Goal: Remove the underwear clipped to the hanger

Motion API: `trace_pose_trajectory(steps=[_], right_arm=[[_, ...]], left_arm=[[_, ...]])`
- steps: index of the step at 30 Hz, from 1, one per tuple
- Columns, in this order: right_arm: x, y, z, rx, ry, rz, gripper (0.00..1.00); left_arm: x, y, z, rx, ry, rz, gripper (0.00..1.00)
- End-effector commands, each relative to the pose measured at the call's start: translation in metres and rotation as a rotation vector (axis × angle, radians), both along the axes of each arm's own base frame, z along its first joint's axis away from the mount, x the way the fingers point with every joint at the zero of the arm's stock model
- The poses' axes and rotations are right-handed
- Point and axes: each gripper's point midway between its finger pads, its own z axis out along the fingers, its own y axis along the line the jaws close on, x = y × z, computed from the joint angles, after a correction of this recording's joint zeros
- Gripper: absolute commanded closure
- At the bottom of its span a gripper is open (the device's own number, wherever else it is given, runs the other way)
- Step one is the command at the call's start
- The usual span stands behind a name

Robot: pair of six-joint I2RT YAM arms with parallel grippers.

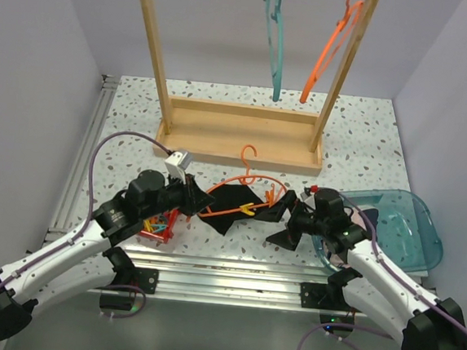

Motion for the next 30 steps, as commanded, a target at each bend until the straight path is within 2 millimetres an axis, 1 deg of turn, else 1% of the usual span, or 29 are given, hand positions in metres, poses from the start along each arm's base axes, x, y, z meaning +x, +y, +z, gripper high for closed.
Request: trace_pose_trajectory(steps=[1, 2, 3, 6, 7, 10, 11, 13, 17, 23, 24, 26, 27, 29, 30], right_arm=[[0.025, 0.014, 0.034, 0.161, -0.024, -0.097, 0.01], [0.025, 0.015, 0.032, 0.163, -0.007, -0.104, 0.01], [0.030, 0.017, 0.041, 0.197, -0.028, -0.116, 0.01], [0.034, 0.021, 0.051, 0.252, -0.024, -0.126, 0.01], [0.034, 0.022, 0.051, 0.256, -0.016, -0.123, 0.01], [0.034, 0.024, 0.045, 0.249, 0.026, -0.118, 0.01], [0.035, 0.025, 0.040, 0.239, 0.050, -0.120, 0.01], [0.034, 0.027, 0.038, 0.237, 0.070, -0.108, 0.01], [0.036, 0.032, 0.030, 0.200, 0.112, -0.090, 0.01], [0.049, 0.042, 0.029, 0.205, 0.133, -0.097, 0.02], [0.052, 0.044, 0.032, 0.208, 0.128, -0.098, 0.03], [0.055, 0.048, 0.027, 0.202, 0.145, -0.101, 0.08], [0.057, 0.050, 0.029, 0.211, 0.135, -0.099, 0.16], [0.059, 0.053, 0.027, 0.211, 0.143, -0.096, 0.27], [0.058, 0.054, 0.026, 0.211, 0.144, -0.090, 0.39]], left_arm=[[0.003, -0.002, 0.013, -0.049, -0.045, 0.022, 1.00], [0.003, -0.002, 0.012, -0.048, -0.044, 0.027, 1.00], [0.003, -0.002, 0.010, -0.044, -0.041, 0.025, 1.00], [0.000, -0.004, 0.007, -0.041, -0.036, 0.018, 1.00], [0.000, -0.004, 0.006, -0.040, -0.034, 0.018, 1.00], [0.000, -0.005, 0.007, -0.045, -0.037, 0.017, 1.00], [0.000, -0.006, 0.008, -0.046, -0.038, 0.017, 1.00], [0.001, -0.006, 0.012, -0.053, -0.044, 0.018, 1.00], [0.000, -0.008, 0.017, -0.060, -0.051, 0.013, 1.00], [-0.002, -0.010, 0.015, -0.059, -0.044, 0.005, 1.00], [-0.003, -0.010, 0.014, -0.059, -0.042, 0.007, 1.00], [-0.003, -0.009, 0.015, -0.062, -0.042, 0.011, 1.00], [-0.004, -0.009, 0.016, -0.064, -0.045, 0.011, 1.00], [-0.003, -0.008, 0.015, -0.065, -0.044, 0.019, 1.00], [-0.003, -0.007, 0.017, -0.067, -0.047, 0.021, 1.00]])
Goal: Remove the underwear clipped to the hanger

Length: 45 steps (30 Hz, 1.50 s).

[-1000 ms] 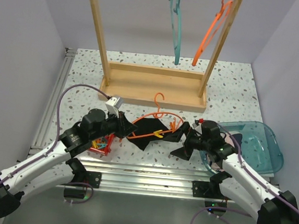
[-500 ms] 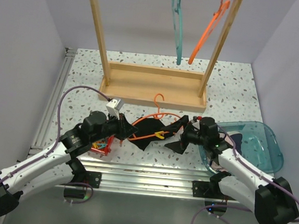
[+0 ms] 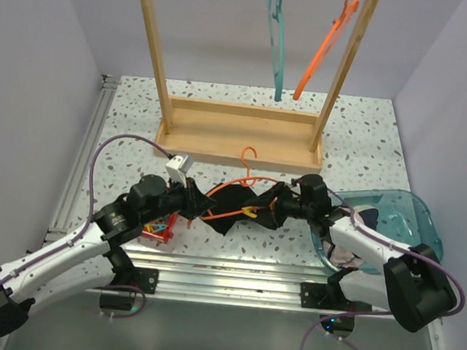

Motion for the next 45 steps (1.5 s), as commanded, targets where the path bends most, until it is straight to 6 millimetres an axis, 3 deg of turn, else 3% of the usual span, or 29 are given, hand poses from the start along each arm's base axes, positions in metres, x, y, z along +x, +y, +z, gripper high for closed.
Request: trace_pose_trajectory(steps=[1, 3, 4, 11, 16, 19, 22, 23, 29, 33, 37, 40, 41, 45], right_arm=[[0.009, 0.011, 0.021, 0.052, -0.054, 0.011, 0.50], [0.006, 0.009, 0.018, 0.049, -0.046, 0.011, 0.73], [0.004, 0.008, 0.018, 0.049, -0.042, 0.011, 1.00], [-0.015, 0.000, 0.027, 0.063, -0.088, 0.042, 1.00], [-0.024, -0.003, 0.054, 0.125, -0.195, 0.064, 1.00], [-0.036, 0.000, 0.069, 0.155, -0.270, 0.162, 1.00], [-0.051, -0.003, 0.069, 0.029, -0.421, 0.329, 1.00], [-0.056, -0.004, 0.076, 0.007, -0.420, 0.365, 1.00], [-0.072, 0.006, 0.105, 0.061, -0.557, 0.494, 1.00], [-0.086, 0.024, 0.110, 0.103, -0.592, 0.577, 1.00], [-0.101, 0.051, 0.115, 0.106, -0.633, 0.681, 1.00], [-0.099, 0.071, 0.100, 0.051, -0.621, 0.696, 1.00], [-0.096, 0.078, 0.103, 0.043, -0.633, 0.689, 1.00], [-0.085, 0.119, 0.080, -0.035, -0.643, 0.688, 1.00]], left_arm=[[0.003, -0.002, 0.022, -0.059, -0.052, 0.015, 1.00], [0.004, -0.001, 0.022, -0.060, -0.055, 0.022, 1.00], [0.004, -0.001, 0.022, -0.058, -0.055, 0.027, 1.00], [0.008, 0.001, 0.017, -0.040, -0.052, 0.043, 1.00], [0.013, -0.002, 0.017, -0.033, -0.056, 0.052, 1.00], [0.017, -0.001, 0.024, -0.019, -0.075, 0.059, 1.00], [0.030, 0.011, 0.042, 0.017, -0.129, 0.142, 1.00], [0.031, 0.014, 0.058, 0.007, -0.157, 0.152, 1.00], [0.029, 0.034, 0.114, 0.010, -0.252, 0.193, 1.00], [0.023, 0.058, 0.130, 0.012, -0.272, 0.261, 1.00], [0.018, 0.098, 0.140, 0.054, -0.271, 0.401, 1.00], [0.016, 0.121, 0.141, 0.079, -0.265, 0.494, 1.00], [0.013, 0.128, 0.141, 0.088, -0.261, 0.510, 1.00], [0.011, 0.140, 0.136, 0.109, -0.253, 0.549, 1.00]])
